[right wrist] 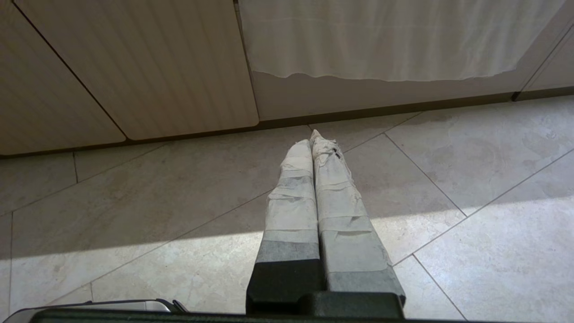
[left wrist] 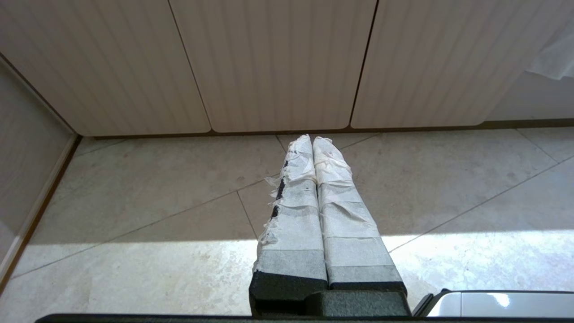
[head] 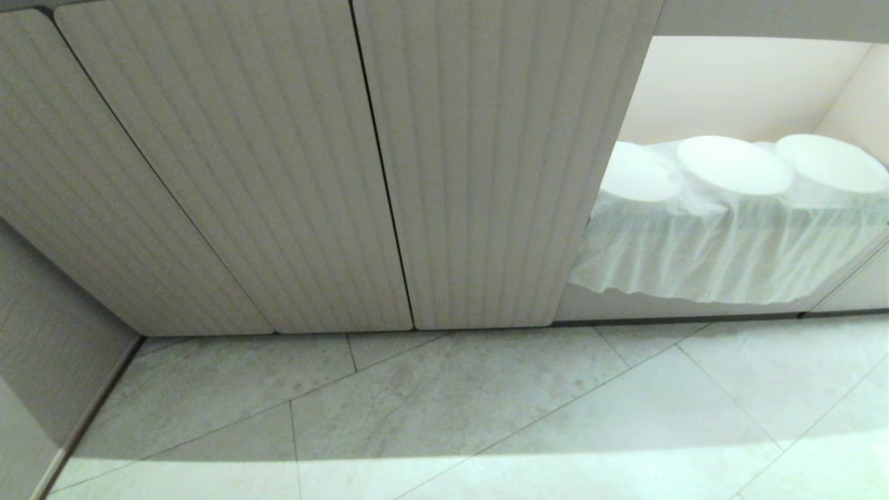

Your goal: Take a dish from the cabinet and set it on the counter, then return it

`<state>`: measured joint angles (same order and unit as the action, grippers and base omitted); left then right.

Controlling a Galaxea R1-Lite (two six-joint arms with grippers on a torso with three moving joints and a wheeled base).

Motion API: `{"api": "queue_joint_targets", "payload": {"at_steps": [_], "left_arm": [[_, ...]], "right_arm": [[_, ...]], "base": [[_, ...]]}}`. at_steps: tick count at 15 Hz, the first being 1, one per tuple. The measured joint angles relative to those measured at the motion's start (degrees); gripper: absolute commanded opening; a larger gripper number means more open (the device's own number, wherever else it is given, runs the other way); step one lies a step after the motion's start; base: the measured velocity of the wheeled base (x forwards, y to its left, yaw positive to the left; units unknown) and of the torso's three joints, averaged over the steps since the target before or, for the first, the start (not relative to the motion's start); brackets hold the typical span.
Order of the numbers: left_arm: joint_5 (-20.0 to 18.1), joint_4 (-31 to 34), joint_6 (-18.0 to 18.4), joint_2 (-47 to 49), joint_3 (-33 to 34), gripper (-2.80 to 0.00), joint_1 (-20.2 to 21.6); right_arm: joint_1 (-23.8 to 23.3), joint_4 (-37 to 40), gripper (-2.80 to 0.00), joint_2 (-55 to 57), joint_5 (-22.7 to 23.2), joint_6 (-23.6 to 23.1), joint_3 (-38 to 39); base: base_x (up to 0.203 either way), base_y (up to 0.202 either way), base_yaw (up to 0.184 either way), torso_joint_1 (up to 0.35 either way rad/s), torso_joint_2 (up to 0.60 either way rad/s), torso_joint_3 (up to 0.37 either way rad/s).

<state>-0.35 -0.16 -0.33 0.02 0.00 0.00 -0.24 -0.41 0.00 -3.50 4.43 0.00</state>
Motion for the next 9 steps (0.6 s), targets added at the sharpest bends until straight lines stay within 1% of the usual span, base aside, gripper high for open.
{"api": "queue_joint_targets", "payload": {"at_steps": [6,9], "left_arm": [[0.01,0.01,0.01,0.00,0.00,-2.80,0.00],[0.02,0.00,0.00,0.00,0.00,-2.80,0.00]], "right_arm": [[0.00,-0.16,-2.80,0.00,-0.07,0.11,0.00],[0.02,-0.18,-2.80,0.00,-0.07,0.99,0.00]], "base": [[0.000,0.000,0.000,0.000,0.00,0.000],[0.000,0.000,0.000,0.000,0.00,0.000]]}}
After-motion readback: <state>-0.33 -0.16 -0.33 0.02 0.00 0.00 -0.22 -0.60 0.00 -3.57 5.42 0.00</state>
